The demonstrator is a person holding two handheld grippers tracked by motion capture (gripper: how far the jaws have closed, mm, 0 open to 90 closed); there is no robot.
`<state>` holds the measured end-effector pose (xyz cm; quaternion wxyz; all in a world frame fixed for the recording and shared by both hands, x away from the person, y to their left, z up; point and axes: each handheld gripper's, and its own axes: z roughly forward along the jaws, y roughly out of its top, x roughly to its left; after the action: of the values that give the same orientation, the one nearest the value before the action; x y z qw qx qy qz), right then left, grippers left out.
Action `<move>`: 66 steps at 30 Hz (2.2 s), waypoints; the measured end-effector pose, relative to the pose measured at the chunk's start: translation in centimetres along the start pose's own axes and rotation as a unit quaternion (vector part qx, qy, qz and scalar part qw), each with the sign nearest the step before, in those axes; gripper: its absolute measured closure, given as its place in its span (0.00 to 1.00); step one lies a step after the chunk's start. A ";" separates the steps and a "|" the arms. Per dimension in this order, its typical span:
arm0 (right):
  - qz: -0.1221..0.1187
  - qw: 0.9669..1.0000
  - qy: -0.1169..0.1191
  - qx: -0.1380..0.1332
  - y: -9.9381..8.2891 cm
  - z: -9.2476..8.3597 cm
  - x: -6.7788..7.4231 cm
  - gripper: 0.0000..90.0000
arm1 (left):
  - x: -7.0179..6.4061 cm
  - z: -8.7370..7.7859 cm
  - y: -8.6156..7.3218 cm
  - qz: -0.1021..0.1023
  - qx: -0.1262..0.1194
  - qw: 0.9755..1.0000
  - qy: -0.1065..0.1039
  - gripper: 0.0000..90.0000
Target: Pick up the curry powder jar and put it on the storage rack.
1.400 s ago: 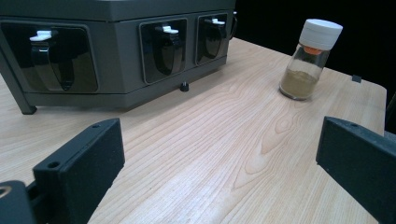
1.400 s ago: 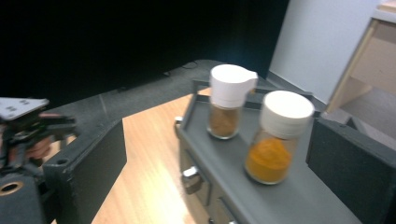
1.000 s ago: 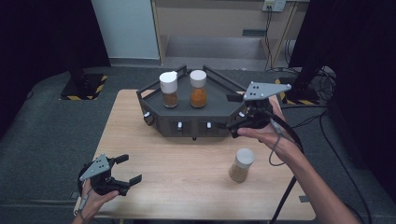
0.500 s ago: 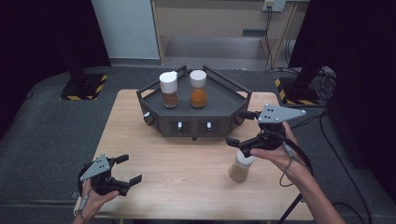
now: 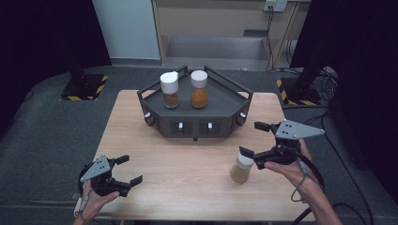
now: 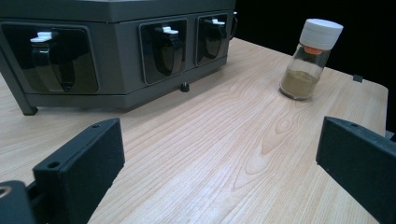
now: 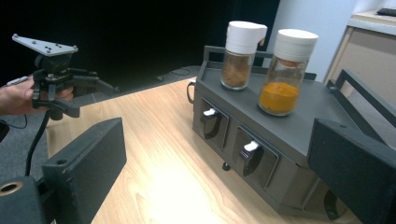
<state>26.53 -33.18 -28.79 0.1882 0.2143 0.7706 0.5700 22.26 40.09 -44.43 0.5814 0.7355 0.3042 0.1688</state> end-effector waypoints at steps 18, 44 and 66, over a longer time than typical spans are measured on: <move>0.044 0.997 -0.059 -0.012 -4.8 -3.8 1.1 0.06 | -0.1 0.0 0.0 0.000 0.001 1.000 0.001 0.00; 0.082 0.980 -0.182 0.001 -11.9 -6.1 4.6 0.05 | -0.3 -0.2 0.0 0.001 -0.003 1.000 0.007 0.00; 0.106 0.969 -0.224 -0.013 -16.6 -6.8 6.4 0.05 | -0.2 -0.2 -0.1 -0.001 -0.003 1.000 0.009 0.00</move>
<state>15.60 -39.43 -43.11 0.2971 0.4141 0.6743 0.5344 21.95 40.17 -44.44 0.5813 0.7317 0.3096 0.1756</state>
